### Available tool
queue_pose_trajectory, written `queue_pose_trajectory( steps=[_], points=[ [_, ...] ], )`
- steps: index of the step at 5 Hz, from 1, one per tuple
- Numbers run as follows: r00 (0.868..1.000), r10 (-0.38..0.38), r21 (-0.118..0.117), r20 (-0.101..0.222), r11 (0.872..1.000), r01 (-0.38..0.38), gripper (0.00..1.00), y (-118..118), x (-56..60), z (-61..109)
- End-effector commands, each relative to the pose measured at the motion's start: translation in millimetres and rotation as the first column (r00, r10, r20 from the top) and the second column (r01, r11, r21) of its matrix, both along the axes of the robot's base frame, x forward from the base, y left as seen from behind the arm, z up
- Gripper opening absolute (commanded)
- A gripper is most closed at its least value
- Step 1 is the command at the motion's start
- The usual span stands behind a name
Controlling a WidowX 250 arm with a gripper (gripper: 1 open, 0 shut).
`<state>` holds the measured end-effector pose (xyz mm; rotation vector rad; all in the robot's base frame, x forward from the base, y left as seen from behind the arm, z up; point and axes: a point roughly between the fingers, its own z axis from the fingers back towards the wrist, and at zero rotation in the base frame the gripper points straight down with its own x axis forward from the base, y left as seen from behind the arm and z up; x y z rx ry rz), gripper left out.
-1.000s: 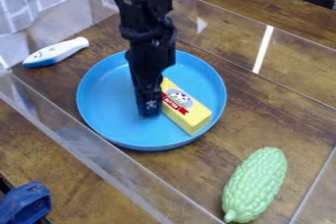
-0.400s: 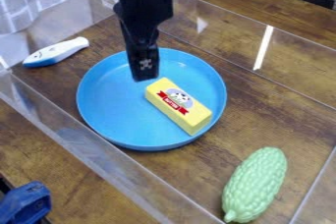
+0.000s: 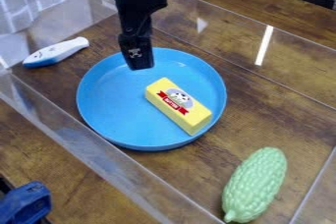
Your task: Put the yellow brick in the blue tray
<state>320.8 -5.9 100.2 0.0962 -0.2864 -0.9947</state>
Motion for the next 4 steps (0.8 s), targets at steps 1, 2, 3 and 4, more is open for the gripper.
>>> queue_pose_trajectory(
  steps=[1,2,3,4],
  points=[
    [0.993,-0.101,0.008,0.061,0.995,0.101,1.0,1,12.8,3.7],
    [0.99,-0.129,0.021,0.062,0.992,0.128,1.0,0,18.3,-5.7],
    [0.985,-0.162,0.033,0.064,0.987,0.16,1.0,-3,23.9,-15.4],
    [0.98,-0.188,0.045,0.064,0.982,0.185,1.0,-5,29.5,-24.7]
  ],
)
